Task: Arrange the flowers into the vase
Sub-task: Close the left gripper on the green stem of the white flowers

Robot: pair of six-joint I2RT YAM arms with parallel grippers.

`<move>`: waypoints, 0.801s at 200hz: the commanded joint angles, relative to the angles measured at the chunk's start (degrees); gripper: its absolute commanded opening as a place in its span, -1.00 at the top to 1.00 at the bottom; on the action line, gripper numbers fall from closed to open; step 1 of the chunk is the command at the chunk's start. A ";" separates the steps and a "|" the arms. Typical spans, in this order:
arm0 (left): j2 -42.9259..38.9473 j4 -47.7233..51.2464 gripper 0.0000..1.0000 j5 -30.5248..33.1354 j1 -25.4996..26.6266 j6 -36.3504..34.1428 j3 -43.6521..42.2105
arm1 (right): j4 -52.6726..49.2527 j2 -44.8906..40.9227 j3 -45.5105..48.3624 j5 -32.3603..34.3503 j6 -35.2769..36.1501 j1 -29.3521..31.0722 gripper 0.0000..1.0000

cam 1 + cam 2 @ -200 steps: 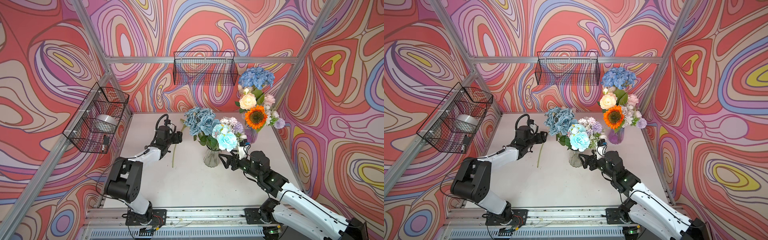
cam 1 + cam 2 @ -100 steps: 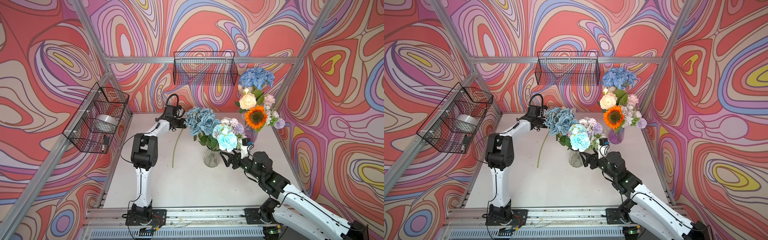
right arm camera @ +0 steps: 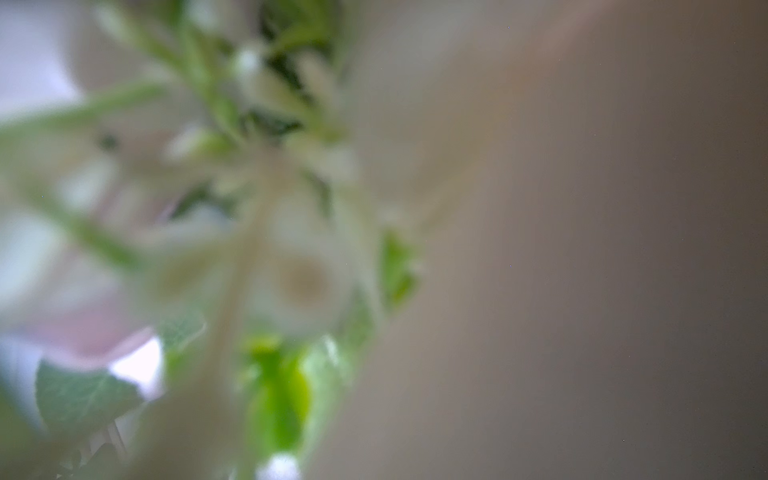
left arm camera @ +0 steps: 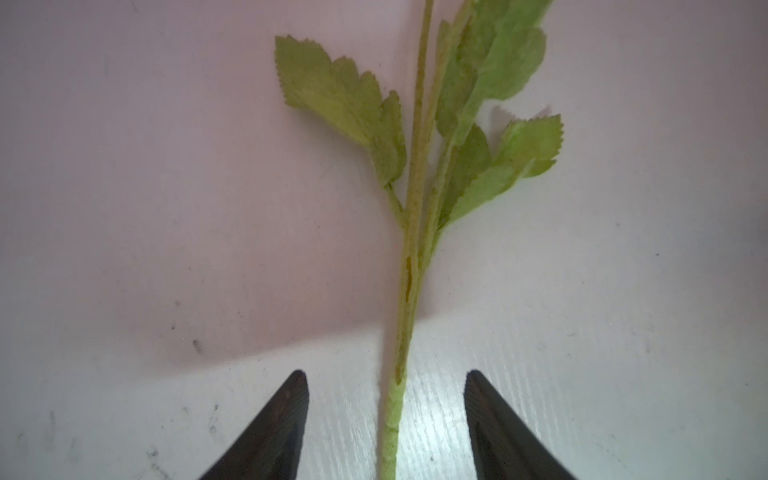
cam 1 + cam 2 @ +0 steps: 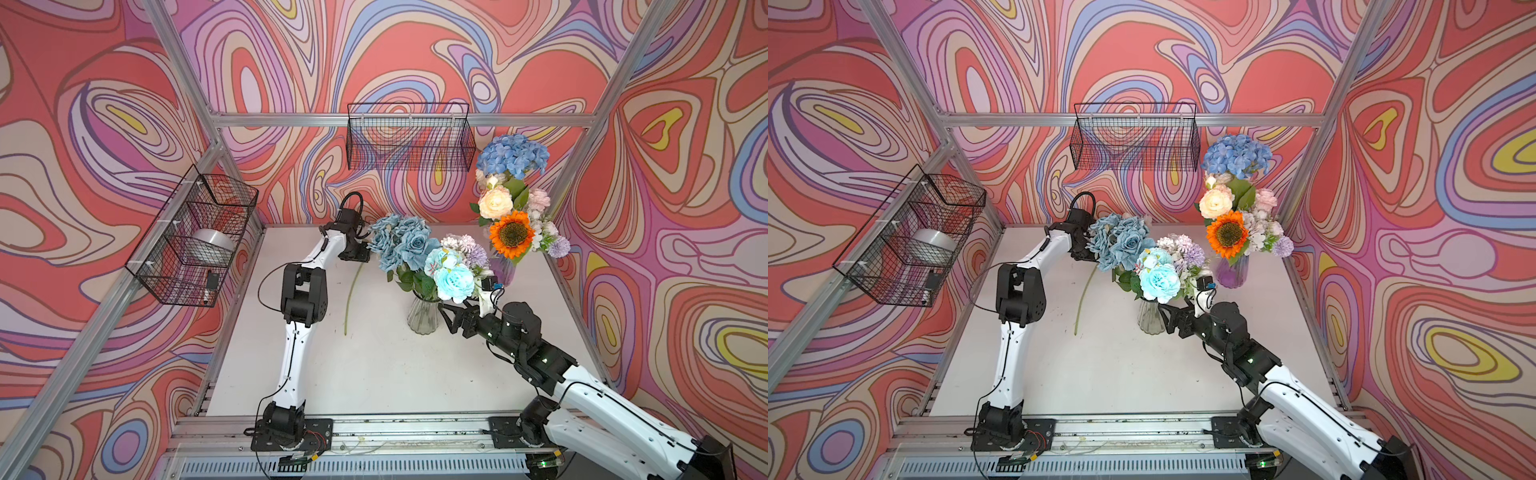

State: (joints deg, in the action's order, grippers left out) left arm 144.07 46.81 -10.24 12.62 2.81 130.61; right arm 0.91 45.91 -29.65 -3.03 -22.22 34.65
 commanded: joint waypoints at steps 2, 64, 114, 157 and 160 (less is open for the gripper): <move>5.10 10.24 -0.26 1.65 0.80 -1.57 7.66 | 0.77 -0.40 -0.95 -0.35 -0.53 0.34 -0.87; 10.20 14.60 0.31 3.11 1.50 -0.29 15.73 | -0.10 -2.26 -0.81 -0.19 -0.66 0.26 -0.87; 9.69 13.03 1.00 2.88 1.51 2.37 13.05 | -0.48 -3.89 -0.98 -0.77 -0.50 0.30 -0.87; -0.61 4.86 1.00 4.86 1.35 3.84 -2.23 | 0.80 -1.40 -2.38 -4.47 0.31 0.34 -0.92; -1.62 4.28 1.00 5.03 1.33 4.15 -3.28 | 1.02 -1.09 -2.49 -4.63 0.42 0.35 -0.93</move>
State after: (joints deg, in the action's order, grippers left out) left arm 147.96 53.12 -7.31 14.17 5.19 135.33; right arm 0.56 43.09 -30.00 -4.82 -22.55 34.65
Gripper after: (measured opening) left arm 0.068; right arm 0.950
